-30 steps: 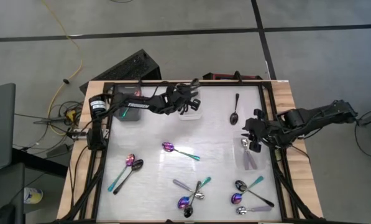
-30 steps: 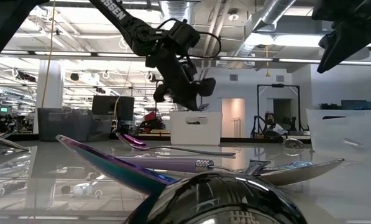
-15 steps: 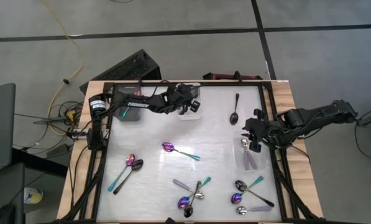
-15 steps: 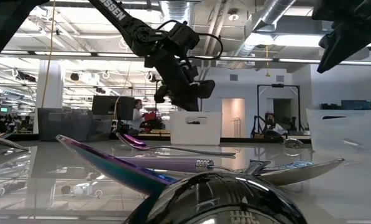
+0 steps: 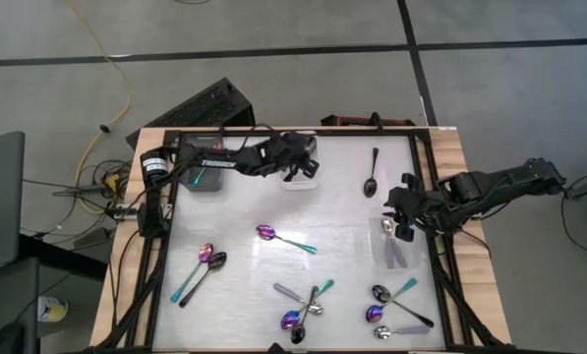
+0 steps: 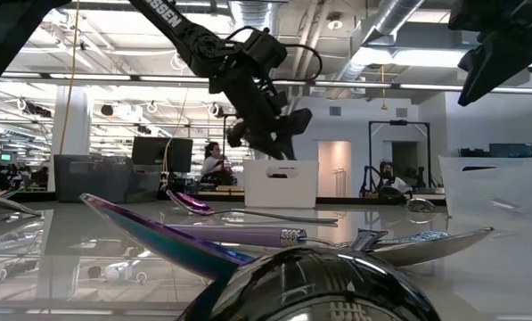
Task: Sort silverware by color (type)
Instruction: Put the blue spoon into the black bin
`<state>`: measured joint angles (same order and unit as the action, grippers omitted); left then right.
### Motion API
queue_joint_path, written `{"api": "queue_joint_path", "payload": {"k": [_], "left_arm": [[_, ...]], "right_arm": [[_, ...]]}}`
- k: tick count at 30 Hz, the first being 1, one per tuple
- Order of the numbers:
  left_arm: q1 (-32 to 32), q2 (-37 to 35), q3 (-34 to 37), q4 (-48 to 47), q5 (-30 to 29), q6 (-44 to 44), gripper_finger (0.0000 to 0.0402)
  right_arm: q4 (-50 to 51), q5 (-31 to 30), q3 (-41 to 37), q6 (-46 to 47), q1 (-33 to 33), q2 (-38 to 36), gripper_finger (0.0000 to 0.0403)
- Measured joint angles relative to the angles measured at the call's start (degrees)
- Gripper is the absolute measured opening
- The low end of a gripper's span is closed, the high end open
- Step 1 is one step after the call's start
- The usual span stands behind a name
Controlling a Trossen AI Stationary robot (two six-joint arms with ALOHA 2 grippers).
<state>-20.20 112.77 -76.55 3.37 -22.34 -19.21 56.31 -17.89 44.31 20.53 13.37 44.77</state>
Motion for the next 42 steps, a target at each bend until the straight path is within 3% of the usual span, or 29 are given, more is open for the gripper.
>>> {"api": "queue_joint_path", "payload": {"k": [5,16,26,35,42], "left_arm": [[-0.2,0.0,-3.5,-4.4,4.0,-1.0,0.0114],[2.0,0.0,-12.2,-15.5,4.2,2.0,0.0114],[6.9,-0.1,-18.6,-28.6,6.9,8.0,0.0114],[11.6,-0.1,-19.1,-32.0,6.9,13.0,0.0114],[14.0,-0.6,-19.1,-38.6,6.7,15.1,0.0114]], "right_arm": [[0.0,0.0,0.0,0.2,0.0,0.0,0.0148],[-3.9,0.1,0.0,0.5,0.0,1.6,0.0148],[-10.0,5.5,0.0,0.6,0.0,5.1,0.0148],[-11.3,6.1,0.0,9.1,2.1,6.2,0.0148],[-20.3,3.0,0.0,12.4,6.7,6.3,0.0148]]}}
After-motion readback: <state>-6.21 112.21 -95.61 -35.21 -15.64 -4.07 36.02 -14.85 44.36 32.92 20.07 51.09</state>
